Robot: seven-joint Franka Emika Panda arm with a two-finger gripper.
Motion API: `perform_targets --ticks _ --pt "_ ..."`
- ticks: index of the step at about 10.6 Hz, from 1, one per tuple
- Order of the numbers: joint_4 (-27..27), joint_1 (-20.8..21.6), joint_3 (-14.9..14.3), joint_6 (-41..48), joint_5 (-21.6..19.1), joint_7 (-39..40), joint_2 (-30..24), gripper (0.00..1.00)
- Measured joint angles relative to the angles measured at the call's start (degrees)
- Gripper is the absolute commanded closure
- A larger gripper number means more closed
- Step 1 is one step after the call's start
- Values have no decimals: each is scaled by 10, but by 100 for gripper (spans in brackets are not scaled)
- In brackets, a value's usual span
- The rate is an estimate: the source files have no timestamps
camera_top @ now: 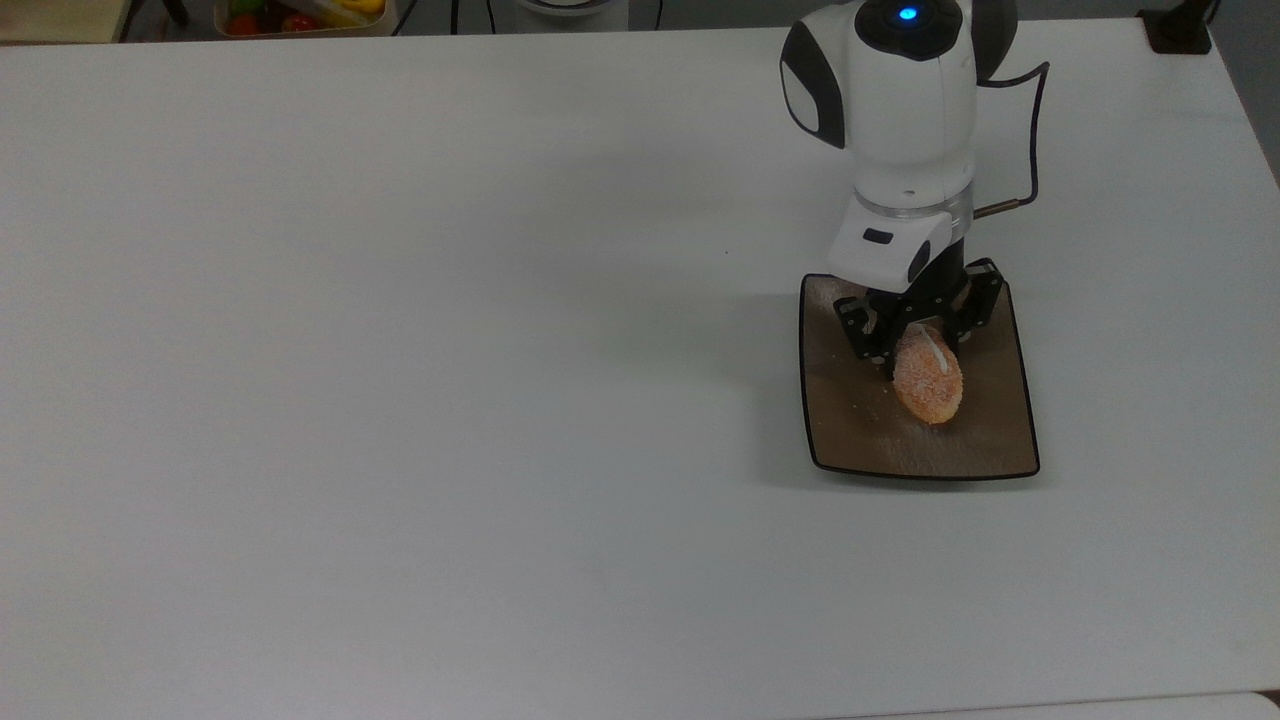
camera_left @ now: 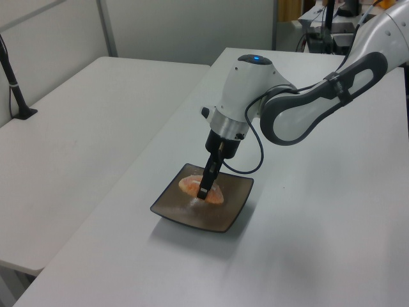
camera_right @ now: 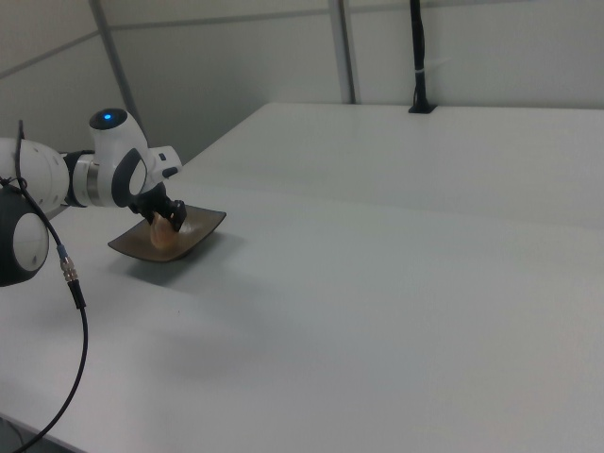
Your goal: Bread is placed on a ceramic plate
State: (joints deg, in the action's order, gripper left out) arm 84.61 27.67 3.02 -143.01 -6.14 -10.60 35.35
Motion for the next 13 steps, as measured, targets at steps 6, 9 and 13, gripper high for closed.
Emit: perform_targets --ticks 6,9,13 --pt "-13 -3 -1 0 1 0 -11 0" --pt "-11 -15 -2 47 1 0 -70 0" --pt "-11 -60 -4 278 1 0 -202 0"
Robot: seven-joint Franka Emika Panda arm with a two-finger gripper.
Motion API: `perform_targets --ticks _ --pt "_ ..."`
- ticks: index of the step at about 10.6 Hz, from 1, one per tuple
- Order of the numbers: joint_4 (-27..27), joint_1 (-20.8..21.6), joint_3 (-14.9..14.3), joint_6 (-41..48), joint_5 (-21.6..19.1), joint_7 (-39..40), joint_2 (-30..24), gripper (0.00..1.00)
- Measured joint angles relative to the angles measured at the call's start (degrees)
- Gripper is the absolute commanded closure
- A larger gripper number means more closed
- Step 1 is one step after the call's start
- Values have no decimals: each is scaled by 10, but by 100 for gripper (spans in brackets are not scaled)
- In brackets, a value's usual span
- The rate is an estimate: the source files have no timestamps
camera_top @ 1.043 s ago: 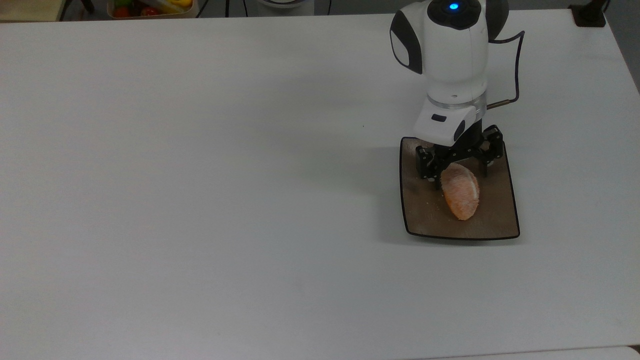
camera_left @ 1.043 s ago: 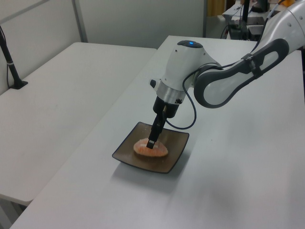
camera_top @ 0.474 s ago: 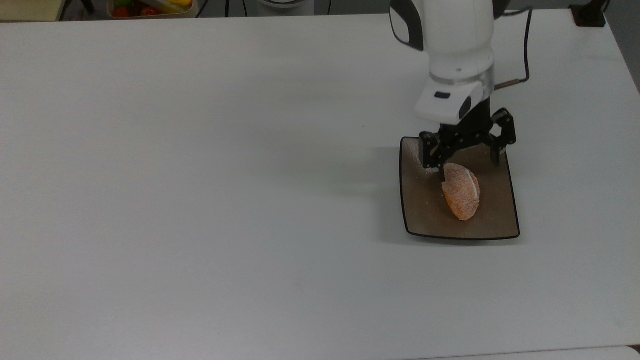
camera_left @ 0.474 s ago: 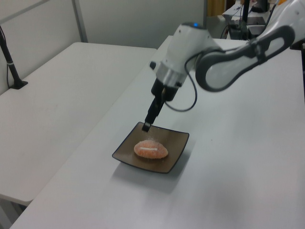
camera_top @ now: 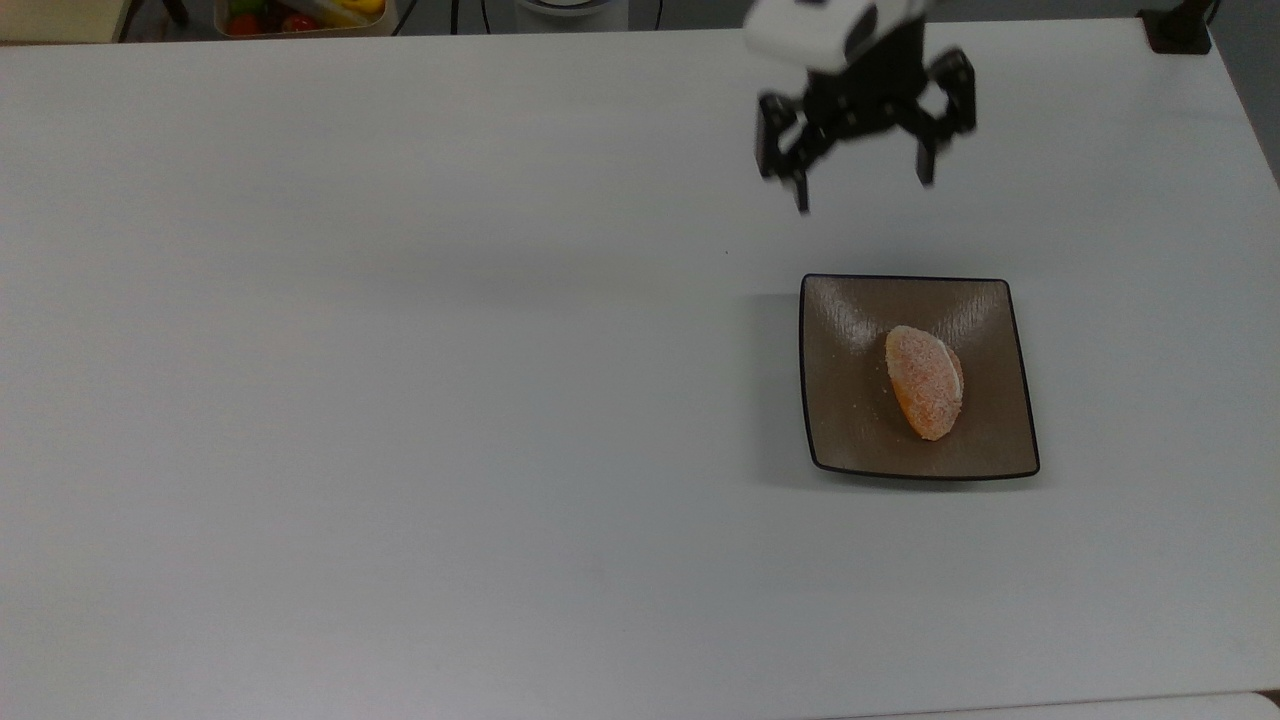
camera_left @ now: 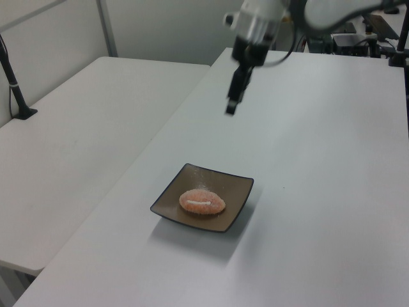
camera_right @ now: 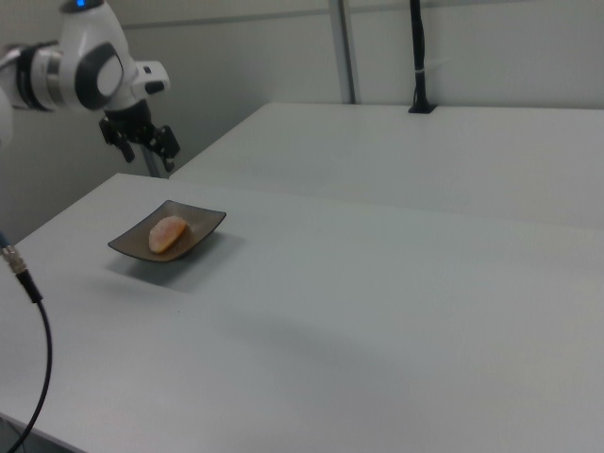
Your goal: Bread is placed on a ceramic plate
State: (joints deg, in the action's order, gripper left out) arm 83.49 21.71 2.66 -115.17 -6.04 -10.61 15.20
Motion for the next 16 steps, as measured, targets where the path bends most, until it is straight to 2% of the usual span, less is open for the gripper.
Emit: perform_targets --ticks 4,8,10,11,14,16 --pt "7 -56 -2 201 1 -12 -124 0" --pt "23 -119 -12 307 2 -25 -178 0" --pt "53 -121 -31 312 2 -25 -190 0" --pt "59 -121 -31 308 5 -21 -192 0" --pt "98 -116 -31 195 11 42 -193 0" --pt "108 -117 -31 166 13 67 -192 0"
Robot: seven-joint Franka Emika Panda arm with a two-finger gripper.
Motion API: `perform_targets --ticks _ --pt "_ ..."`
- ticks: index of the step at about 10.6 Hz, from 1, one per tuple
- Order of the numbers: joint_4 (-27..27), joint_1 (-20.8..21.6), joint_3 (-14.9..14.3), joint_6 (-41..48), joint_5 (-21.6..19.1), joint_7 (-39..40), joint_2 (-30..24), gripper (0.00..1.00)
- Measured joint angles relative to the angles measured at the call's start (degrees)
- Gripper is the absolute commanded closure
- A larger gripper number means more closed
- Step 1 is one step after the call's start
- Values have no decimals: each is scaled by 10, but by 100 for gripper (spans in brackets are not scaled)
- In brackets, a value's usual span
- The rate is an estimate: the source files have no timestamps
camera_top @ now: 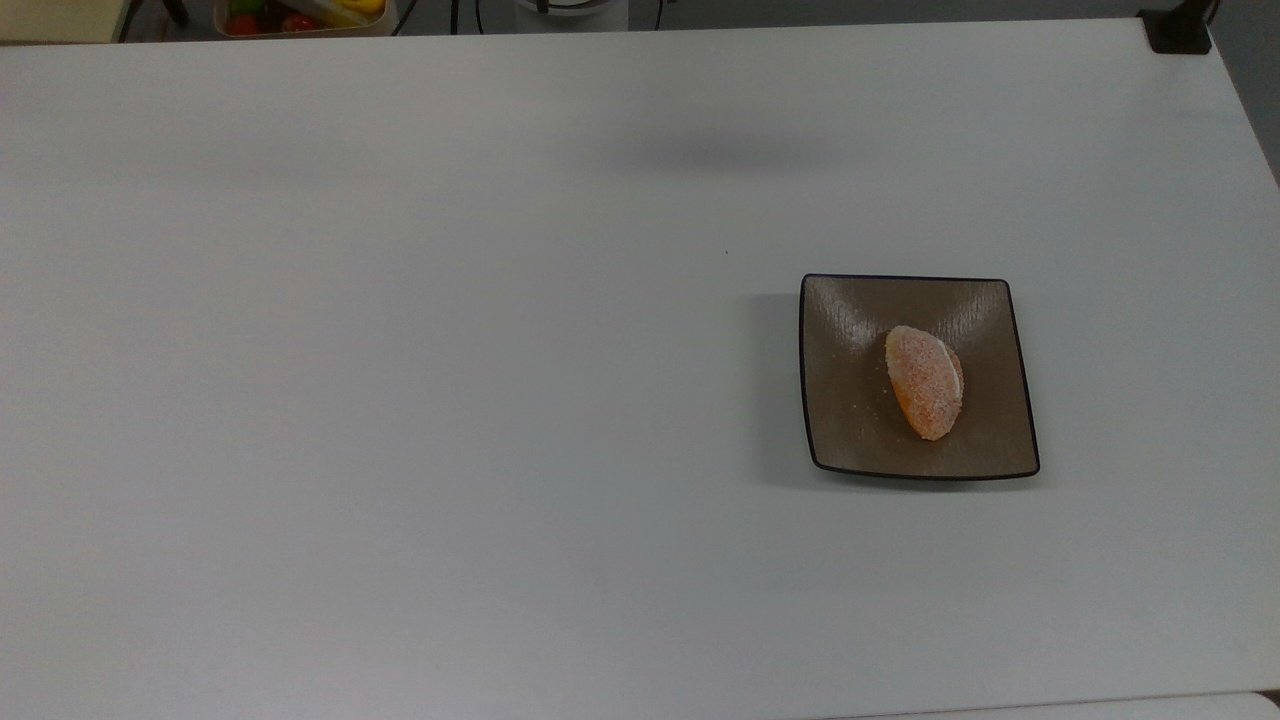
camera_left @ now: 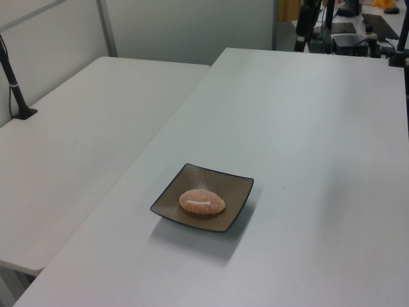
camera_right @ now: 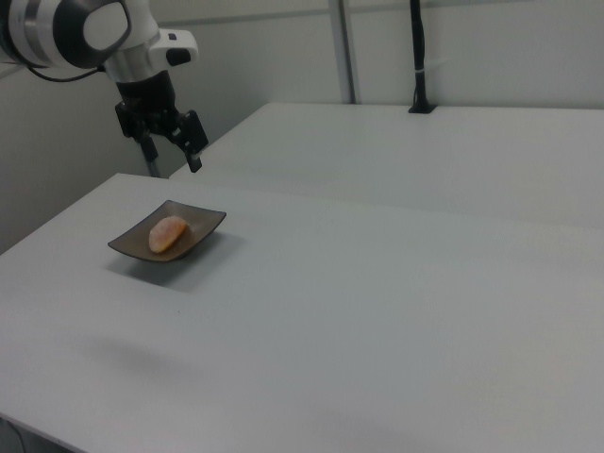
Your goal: Bread is placed on a ceramic plate
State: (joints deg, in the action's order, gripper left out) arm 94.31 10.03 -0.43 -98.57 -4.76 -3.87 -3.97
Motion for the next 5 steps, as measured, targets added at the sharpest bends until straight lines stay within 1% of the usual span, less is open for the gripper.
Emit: perform_targets --ticks 5 --pt "0 0 0 0 0 7 -1 0"
